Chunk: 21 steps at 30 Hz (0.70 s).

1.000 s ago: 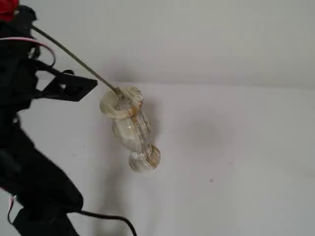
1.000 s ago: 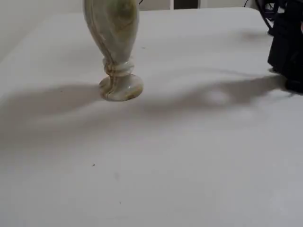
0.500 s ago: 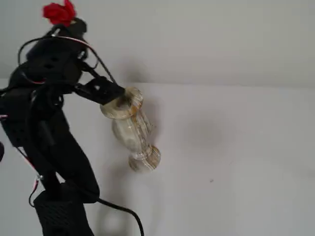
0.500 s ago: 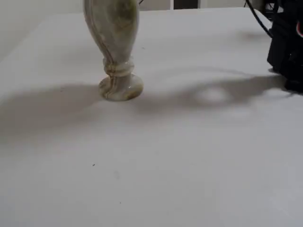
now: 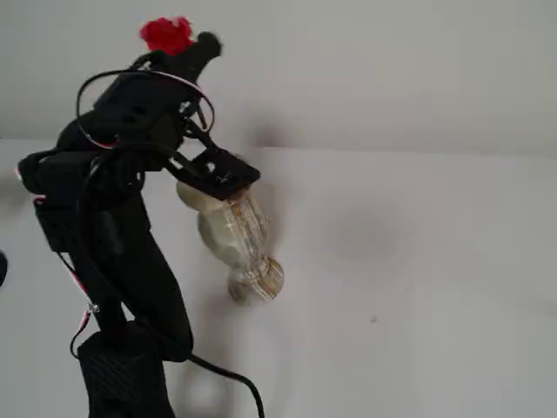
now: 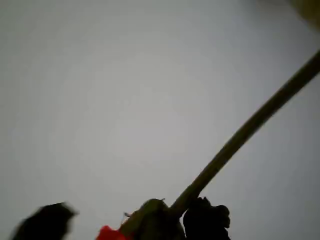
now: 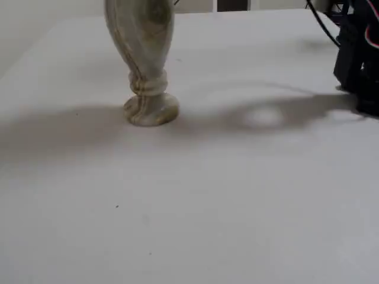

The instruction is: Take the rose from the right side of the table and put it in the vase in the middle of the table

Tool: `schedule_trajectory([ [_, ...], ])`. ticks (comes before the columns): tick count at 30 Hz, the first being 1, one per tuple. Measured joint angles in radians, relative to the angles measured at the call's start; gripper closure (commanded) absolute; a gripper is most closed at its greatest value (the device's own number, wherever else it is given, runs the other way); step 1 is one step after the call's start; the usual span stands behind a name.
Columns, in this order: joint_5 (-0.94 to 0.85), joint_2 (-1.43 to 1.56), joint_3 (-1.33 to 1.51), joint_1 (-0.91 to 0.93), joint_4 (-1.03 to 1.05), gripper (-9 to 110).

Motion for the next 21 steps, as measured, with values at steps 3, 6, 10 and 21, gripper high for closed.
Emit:
schedule_trajectory([
  [3,-0.097,0.031,0.0,0.021,0.064,43],
  [6,-0.213,0.077,0.0,0.035,0.124,41],
  [10,-0.413,0.15,0.0,0.034,0.187,41],
  [21,-0.813,0.345,0.037,-0.135,0.336,40],
])
